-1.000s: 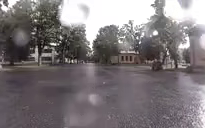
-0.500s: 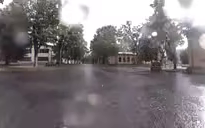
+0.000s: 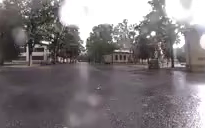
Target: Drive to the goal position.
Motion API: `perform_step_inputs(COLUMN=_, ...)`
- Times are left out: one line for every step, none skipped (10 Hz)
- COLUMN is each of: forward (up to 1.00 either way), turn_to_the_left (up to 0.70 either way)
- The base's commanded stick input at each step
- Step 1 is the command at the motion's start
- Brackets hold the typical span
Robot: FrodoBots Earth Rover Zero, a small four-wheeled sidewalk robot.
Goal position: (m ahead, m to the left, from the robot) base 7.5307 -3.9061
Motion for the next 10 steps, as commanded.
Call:
perform_step_inputs(forward=0.85, turn_to_the_left=0.00)
perform_step_inputs(forward=0.85, turn_to_the_left=0.00)
perform_step_inputs(forward=0.85, turn_to_the_left=0.00)
perform_step_inputs(forward=0.85, turn_to_the_left=0.00)
perform_step_inputs(forward=0.85, turn_to_the_left=0.00)
perform_step_inputs(forward=0.85, turn_to_the_left=0.00)
perform_step_inputs(forward=0.85, turn_to_the_left=0.00)
perform_step_inputs(forward=0.85, turn_to_the_left=0.00)
perform_step_inputs(forward=0.85, turn_to_the_left=0.00)
perform_step_inputs(forward=0.85, turn_to_the_left=0.00)
